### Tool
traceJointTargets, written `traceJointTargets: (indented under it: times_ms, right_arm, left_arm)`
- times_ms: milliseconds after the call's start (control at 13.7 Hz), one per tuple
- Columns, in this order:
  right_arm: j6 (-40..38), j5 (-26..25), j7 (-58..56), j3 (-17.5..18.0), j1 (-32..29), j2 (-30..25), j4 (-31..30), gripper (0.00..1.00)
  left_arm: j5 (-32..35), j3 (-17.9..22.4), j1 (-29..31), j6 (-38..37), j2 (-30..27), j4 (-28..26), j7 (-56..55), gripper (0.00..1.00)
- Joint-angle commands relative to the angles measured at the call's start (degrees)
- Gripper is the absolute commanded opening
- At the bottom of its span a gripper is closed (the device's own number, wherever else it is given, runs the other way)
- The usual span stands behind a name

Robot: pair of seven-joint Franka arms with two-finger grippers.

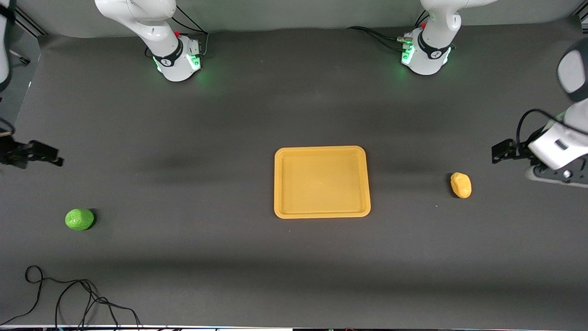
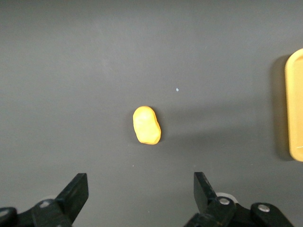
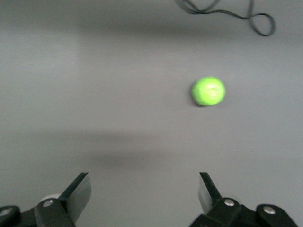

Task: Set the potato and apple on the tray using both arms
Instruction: 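Reach the left gripper to the potato while the right gripper reaches the apple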

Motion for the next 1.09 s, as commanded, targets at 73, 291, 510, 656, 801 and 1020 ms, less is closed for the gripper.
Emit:
traceJointTargets:
  times_ms: [73,291,510,656,801,1020]
  right_arm:
    - [6.0,1.1,-10.9,-5.9,-2.6,6.2,2.6,1.0]
    - [7.2,4.2,-12.6,-5.9,-4.3,10.2,4.0,1.0]
    - [14.2,5.0,-12.7,-5.8,-4.2,15.4,3.8,1.0]
    - [17.5,7.5,-12.8,-5.7,-4.1,18.9,3.6,1.0]
    - [21.9,10.1,-14.7,-5.7,-4.3,22.9,3.5,1.0]
    - [26.2,14.5,-16.5,-5.7,-4.3,28.1,3.6,1.0]
  left_arm:
    - [0.9,-0.2,0.6,1.7,5.5,-1.7,2.4,0.97]
    - [0.9,-0.2,1.8,3.8,11.1,-1.9,2.4,0.91]
    - [0.9,-0.1,2.2,5.7,18.1,-1.9,2.4,0.95]
    - [0.8,-0.1,2.8,6.0,20.6,-1.9,2.3,0.94]
    - [0.3,-0.2,4.7,9.6,23.9,-1.9,2.3,0.94]
    - [0.0,-0.3,4.4,12.3,25.8,-0.9,2.2,0.99]
